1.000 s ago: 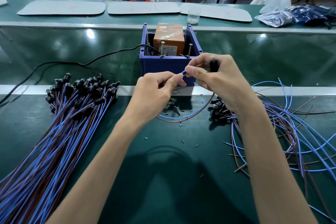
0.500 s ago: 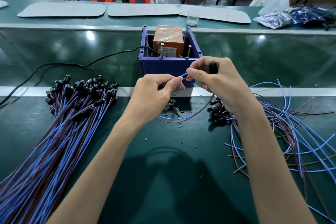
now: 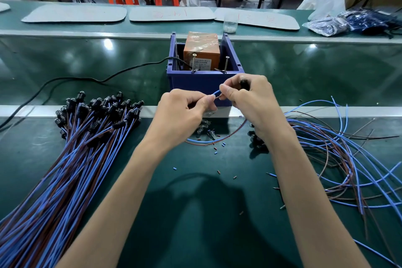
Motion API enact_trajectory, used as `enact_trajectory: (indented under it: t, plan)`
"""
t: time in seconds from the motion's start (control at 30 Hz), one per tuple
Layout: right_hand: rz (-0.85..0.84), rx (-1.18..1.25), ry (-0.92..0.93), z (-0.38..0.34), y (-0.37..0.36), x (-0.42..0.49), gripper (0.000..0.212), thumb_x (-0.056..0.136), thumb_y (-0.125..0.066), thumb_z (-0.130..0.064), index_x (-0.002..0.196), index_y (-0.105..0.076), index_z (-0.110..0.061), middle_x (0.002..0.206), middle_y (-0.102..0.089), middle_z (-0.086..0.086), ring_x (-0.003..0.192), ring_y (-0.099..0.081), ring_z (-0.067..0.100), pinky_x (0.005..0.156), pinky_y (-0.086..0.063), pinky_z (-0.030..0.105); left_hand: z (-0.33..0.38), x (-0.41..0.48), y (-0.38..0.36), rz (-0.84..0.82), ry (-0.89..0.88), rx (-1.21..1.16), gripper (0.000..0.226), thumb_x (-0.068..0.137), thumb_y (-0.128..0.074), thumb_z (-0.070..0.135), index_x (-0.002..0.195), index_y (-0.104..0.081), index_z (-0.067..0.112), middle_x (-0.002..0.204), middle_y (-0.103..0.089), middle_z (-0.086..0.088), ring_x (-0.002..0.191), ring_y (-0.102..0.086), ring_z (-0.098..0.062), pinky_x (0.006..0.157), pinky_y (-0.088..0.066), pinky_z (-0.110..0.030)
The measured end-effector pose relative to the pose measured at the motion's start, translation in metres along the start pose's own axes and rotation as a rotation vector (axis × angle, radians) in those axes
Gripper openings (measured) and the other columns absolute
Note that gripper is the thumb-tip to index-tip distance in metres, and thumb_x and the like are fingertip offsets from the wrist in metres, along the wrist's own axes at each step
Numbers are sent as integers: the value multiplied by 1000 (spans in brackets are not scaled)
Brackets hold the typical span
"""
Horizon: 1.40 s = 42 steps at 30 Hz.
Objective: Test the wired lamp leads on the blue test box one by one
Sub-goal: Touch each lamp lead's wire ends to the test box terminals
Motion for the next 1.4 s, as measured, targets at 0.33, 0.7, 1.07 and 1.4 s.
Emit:
enact_trajectory:
  t: [0.33, 0.7, 1.07, 1.4]
  plan:
    - [24, -86, 20, -5, -3, -2, 28, 86, -63, -11, 62, -60, -25, 48, -60, -20, 48, -47, -7, 56, -36, 13, -1, 1, 4, -51, 24, -2, 29, 94, -59, 29, 70, -74, 23, 43, -40, 5, 43, -27, -8, 45, -21, -19]
    - [65, -126, 70, -19, -1, -8, 27, 86, -63, -13, 62, -60, -26, 50, -60, -17, 55, -49, -6, 57, -37, 11, 3, 4, 14, -26, 18, -46, 30, 93, -62, 27, 65, -73, 23, 69, -64, -19, 60, -47, -20, 58, -34, -25]
    - [-40, -149, 29, -2, -1, -3, 21, 84, -66, -8, 69, -68, -22, 63, -68, -8, 44, -48, -7, 49, -32, 4, -22, 7, 66, 161, 109, -215, 27, 95, -58, 25, 73, -72, 18, 37, -45, 20, 42, -43, 9, 46, -28, -1]
    - [-300, -155, 16, 4, -29, -11, 21, 91, -64, -22, 110, -71, -28, 83, -73, -12, 47, -64, 7, 70, -49, 20, -30, 6, 0, 80, 254, -498, 23, 99, -51, 22, 86, -70, 19, 38, -36, 16, 35, -32, -1, 39, -25, -12]
Point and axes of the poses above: each hand's wrist, its own x-axis towards the middle knuckle, its own y-axis out of the back of the hand, z = x × y, the point moved 10 cm from there along x, towards the middle knuckle
